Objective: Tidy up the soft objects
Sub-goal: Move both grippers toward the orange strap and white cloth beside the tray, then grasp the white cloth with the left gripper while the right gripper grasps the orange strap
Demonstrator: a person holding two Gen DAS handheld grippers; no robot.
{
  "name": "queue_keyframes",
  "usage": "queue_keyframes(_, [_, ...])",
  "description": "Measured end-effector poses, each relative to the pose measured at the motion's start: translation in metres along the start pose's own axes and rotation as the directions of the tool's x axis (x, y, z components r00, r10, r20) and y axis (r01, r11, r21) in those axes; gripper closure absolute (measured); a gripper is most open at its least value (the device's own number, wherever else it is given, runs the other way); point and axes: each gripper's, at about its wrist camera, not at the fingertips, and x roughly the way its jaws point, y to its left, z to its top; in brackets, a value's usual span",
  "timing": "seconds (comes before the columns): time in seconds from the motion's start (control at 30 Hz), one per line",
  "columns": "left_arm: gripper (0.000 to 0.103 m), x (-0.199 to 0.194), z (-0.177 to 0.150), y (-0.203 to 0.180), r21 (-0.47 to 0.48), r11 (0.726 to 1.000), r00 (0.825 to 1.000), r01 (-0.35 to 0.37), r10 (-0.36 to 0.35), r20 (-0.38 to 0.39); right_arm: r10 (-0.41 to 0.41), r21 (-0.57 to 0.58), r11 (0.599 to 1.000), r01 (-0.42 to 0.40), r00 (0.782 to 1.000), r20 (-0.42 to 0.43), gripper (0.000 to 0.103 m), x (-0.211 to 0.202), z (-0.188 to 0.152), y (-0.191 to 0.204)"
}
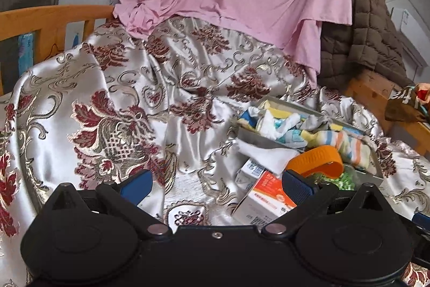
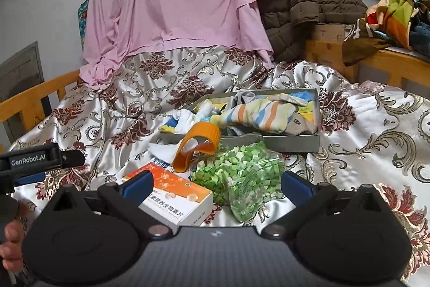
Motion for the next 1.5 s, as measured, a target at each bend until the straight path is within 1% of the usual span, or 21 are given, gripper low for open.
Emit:
queue_keyframes(0.27, [0.001, 0.008, -0.004, 0.006, -0.021, 1.0, 0.999, -0.02, 0.019, -0.036, 0.019, -0.022, 1.0, -0.02, 0.999, -0.028, 0.0, 0.008, -0.008, 0.006])
queue_keyframes(0.4, [0.001, 0.009, -0.004, 0.008, -0.026, 0.999, 0.998, -0.042, 0.041, -0.044, 0.02, -0.062, 0.998, -0.02, 1.0, 0.001, 0.0, 0.007, -0.012, 0.012])
queue_keyframes(0.5, [0.001, 0.009, -0.003, 0.008, -0.026, 0.999, 0.998, -0.048, 0.047, -0.043, 0.04, -0.082, 0.996, -0.039, 0.999, 0.013, 0.0, 0.006, -0.014, 0.017])
queue_keyframes(0.6, [0.001, 0.009, -0.002, 0.008, -0.02, 0.999, 0.998, -0.049, 0.049, -0.042, 0.06, -0.089, 0.994, -0.059, 0.998, 0.017, 0.0, 0.006, -0.015, 0.021])
queue_keyframes(0.77, [0.001, 0.011, -0.002, 0.009, -0.027, 0.998, 0.998, -0.053, 0.052, -0.046, 0.068, -0.107, 0.992, -0.065, 0.998, 0.017, 0.0, 0.007, -0.018, 0.025])
queue_keyframes(1.03, [0.001, 0.017, -0.001, 0.015, -0.059, 0.996, 0.996, -0.069, 0.065, -0.066, 0.078, -0.106, 0.992, -0.074, 0.996, 0.035, 0.0, 0.007, -0.02, 0.027])
queue_keyframes(1.3, [0.001, 0.031, 0.003, 0.018, -0.104, 0.993, 0.995, -0.063, 0.054, -0.088, 0.081, -0.092, 0.993, -0.075, 0.995, 0.066, 0.0, 0.007, -0.021, 0.025])
queue_keyframes(1.5, [0.001, 0.041, 0.001, 0.019, -0.081, 0.995, 0.996, -0.052, 0.047, -0.072, 0.083, -0.092, 0.993, -0.076, 0.994, 0.076, 0.0, 0.01, -0.024, 0.026])
